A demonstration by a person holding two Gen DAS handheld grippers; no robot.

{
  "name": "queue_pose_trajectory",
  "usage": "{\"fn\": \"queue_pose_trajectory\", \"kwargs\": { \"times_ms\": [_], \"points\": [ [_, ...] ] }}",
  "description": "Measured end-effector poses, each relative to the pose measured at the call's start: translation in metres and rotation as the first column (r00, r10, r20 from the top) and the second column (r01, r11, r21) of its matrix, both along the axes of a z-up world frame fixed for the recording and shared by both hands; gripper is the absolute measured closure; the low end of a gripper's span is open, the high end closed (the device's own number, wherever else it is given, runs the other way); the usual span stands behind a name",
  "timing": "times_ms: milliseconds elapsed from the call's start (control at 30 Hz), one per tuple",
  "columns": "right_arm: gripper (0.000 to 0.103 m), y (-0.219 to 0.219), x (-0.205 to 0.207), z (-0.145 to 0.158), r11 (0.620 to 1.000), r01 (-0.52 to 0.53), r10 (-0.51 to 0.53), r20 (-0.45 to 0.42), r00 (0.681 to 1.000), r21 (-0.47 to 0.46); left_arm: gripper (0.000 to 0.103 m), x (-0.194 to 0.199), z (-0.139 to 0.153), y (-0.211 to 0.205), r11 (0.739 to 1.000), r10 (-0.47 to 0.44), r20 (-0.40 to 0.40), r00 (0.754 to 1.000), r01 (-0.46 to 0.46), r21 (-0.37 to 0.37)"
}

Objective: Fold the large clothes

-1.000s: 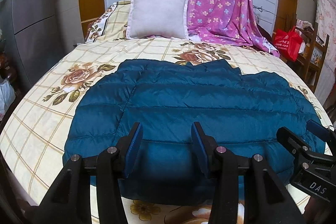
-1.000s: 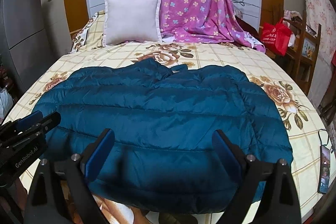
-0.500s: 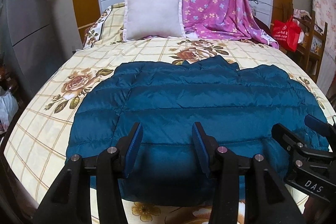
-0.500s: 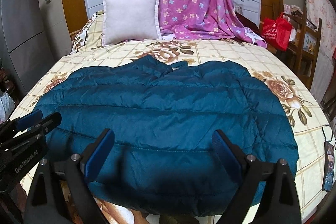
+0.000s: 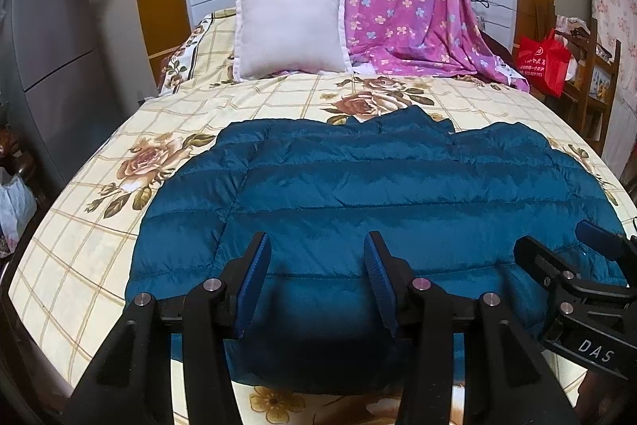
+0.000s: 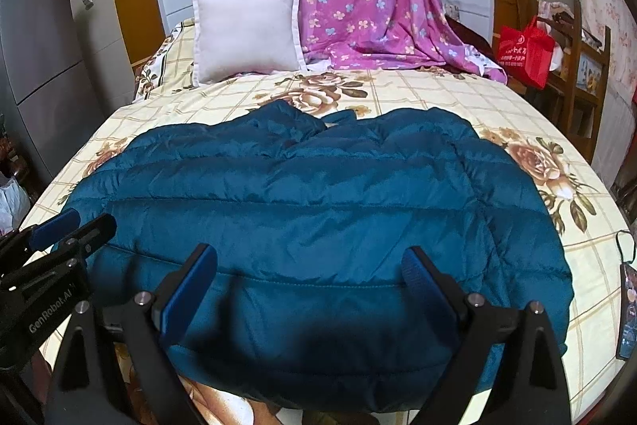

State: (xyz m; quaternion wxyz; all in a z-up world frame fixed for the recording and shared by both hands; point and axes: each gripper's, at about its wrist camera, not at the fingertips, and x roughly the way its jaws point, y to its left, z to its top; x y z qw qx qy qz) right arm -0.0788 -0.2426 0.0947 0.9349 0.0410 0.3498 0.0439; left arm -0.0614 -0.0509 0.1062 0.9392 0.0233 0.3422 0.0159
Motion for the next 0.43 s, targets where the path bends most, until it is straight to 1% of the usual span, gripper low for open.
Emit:
{"fn": "queue_pose_trajectory", "kwargs": {
  "times_ms": [167, 333, 433],
  "points": [
    [0.007, 0.0018, 0.0013, -0.0029, 1.0, -0.004, 0.004, -0.006, 1.0, 0.002, 0.068, -0.0021, 0.0007, -0.0014, 1.0, -0.003, 0.016, 1.0, 0.003, 0.004],
    [0.007, 0.0016, 0.0013, -0.0038, 1.0, -0.002, 0.002, -0.01, 1.0, 0.002, 0.068, -0.0027, 0.0005, 0.0024, 1.0, -0.006, 0.024, 1.0, 0.006, -0.014],
    [0.007, 0.0, 0.0024, -0.004, 1.0, 0.0, 0.0, -0.013, 1.0, 0.004, 0.068, -0.002, 0.0005, 0.0056, 1.0, -0.001, 0.028, 1.0, 0.001, -0.007]
  ]
}}
